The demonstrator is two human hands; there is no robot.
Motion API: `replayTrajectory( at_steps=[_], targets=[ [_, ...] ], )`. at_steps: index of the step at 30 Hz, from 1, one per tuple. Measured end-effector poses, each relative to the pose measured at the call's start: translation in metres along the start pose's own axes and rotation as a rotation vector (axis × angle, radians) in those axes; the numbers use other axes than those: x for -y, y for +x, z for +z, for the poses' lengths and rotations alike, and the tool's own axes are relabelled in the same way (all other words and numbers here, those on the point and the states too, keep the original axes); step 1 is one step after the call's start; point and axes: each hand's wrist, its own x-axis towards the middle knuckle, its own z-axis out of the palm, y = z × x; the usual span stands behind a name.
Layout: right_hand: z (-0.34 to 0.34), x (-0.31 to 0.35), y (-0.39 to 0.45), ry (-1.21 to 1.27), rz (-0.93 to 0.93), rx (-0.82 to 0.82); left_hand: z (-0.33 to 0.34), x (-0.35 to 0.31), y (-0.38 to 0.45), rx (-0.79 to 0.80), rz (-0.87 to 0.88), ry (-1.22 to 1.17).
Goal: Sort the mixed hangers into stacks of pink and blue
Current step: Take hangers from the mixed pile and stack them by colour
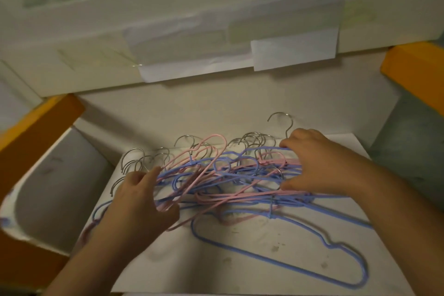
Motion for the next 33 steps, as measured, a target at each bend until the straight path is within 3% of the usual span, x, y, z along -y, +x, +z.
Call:
replayTrajectory(
  at_steps=[5, 13, 18, 24, 33],
  targets=[
    [0.01, 0.02, -0.012, 0.073, -0.011, -0.168, -0.007, -0.004, -0.01, -0.081, 0.011, -0.022],
    [0.026, 0.086, -0.029, 0.151, -0.117, -0.128, -0.032, 0.015, -0.057, -0.134, 0.022, 0.032],
    [0.02, 0.147, -0.036, 0.103, -0.156, -0.206, -0.064, 0.046, -0.099, -0.23, 0.06, 0.034],
    [0.013, 0.256, -0.063, 0.055, -0.211, -0.136, -0.113, 0.129, -0.17, -0.319, 0.009, -0.029],
    [0.04, 0.444, -0.087, -0.031, -0.366, -0.141, -0.154, 0.308, -0.286, -0.358, -0.247, -0.048]
  ],
)
